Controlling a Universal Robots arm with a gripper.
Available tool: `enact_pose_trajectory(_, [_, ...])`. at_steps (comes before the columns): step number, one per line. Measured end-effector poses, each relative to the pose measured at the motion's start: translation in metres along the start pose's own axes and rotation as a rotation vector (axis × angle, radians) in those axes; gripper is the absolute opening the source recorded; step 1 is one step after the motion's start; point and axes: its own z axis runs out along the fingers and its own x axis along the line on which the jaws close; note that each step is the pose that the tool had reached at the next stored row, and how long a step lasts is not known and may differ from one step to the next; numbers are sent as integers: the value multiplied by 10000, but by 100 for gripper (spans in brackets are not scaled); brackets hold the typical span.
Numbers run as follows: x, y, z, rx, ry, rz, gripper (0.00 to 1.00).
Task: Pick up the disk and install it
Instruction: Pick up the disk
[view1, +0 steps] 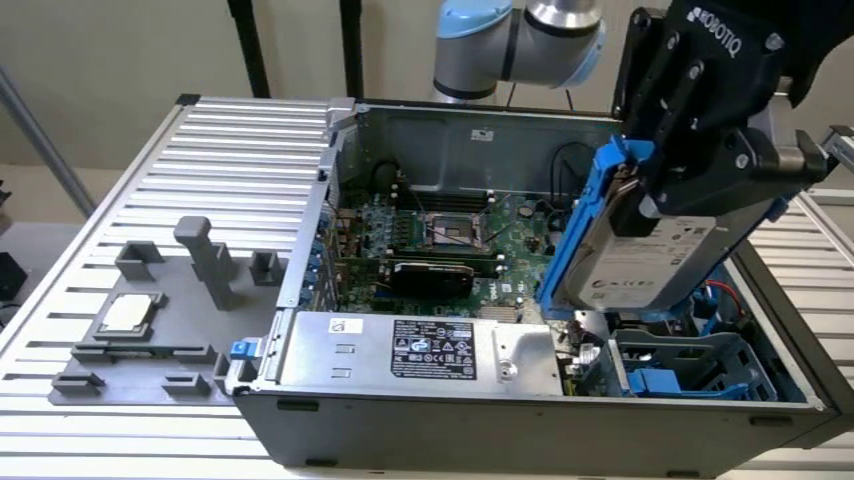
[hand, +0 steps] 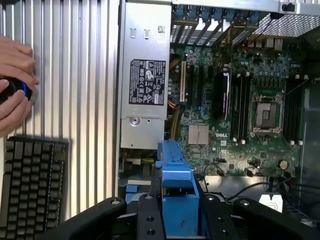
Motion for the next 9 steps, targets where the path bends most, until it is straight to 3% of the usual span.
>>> enact_pose_trajectory(5, [105, -163, -1, 1, -1, 0, 0])
enact_pose_trajectory(9, [125, -346, 14, 1, -3, -1, 0])
